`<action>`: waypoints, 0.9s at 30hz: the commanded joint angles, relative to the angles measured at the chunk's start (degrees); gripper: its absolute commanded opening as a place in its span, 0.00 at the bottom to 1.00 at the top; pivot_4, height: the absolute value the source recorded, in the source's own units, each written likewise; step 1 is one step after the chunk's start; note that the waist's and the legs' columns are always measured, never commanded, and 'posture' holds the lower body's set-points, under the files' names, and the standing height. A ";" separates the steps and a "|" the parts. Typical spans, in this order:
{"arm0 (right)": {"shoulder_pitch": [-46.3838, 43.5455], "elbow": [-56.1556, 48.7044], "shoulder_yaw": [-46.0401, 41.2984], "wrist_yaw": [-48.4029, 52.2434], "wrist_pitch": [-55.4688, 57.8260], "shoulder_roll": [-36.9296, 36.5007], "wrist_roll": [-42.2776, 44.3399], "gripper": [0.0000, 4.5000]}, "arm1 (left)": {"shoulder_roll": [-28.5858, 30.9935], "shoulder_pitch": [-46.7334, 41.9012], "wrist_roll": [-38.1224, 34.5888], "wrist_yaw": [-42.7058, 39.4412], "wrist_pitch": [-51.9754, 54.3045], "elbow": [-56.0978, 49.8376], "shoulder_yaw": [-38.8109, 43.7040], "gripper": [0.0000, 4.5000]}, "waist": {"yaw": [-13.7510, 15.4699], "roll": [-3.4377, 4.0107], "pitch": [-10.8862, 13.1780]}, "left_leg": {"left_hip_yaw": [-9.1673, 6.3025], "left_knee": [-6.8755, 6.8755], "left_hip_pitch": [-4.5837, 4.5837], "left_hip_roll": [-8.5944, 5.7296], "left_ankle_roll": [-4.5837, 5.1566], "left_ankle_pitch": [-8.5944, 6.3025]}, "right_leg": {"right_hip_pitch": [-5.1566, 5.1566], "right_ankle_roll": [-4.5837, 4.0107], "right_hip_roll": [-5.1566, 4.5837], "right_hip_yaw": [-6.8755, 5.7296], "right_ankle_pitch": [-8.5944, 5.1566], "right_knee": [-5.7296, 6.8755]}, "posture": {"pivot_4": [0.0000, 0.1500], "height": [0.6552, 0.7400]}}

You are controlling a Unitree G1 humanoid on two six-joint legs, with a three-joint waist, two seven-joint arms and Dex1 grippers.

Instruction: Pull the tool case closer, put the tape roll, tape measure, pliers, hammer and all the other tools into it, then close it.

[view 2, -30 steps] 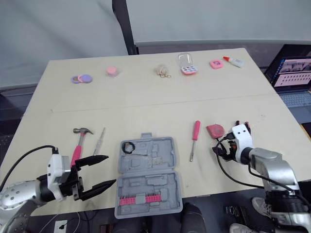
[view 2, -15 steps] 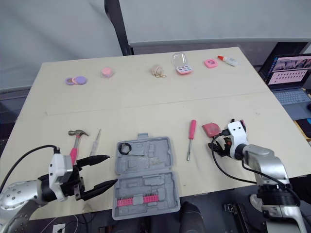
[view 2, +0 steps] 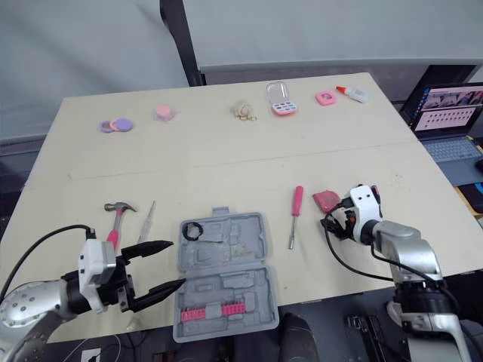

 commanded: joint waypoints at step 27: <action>4.75 -5.60 0.31 -0.09 1.11 1.06 -0.84 0.03 | -1.02 0.11 0.53 0.66 -1.39 -1.36 -1.93 1.00 | 0.10 0.01 0.00 | -0.01 -0.01 0.00 0.03 -0.04 -0.02 | -0.02 -0.04 0.03 -0.01 -0.02 0.01 | 1.00 0.87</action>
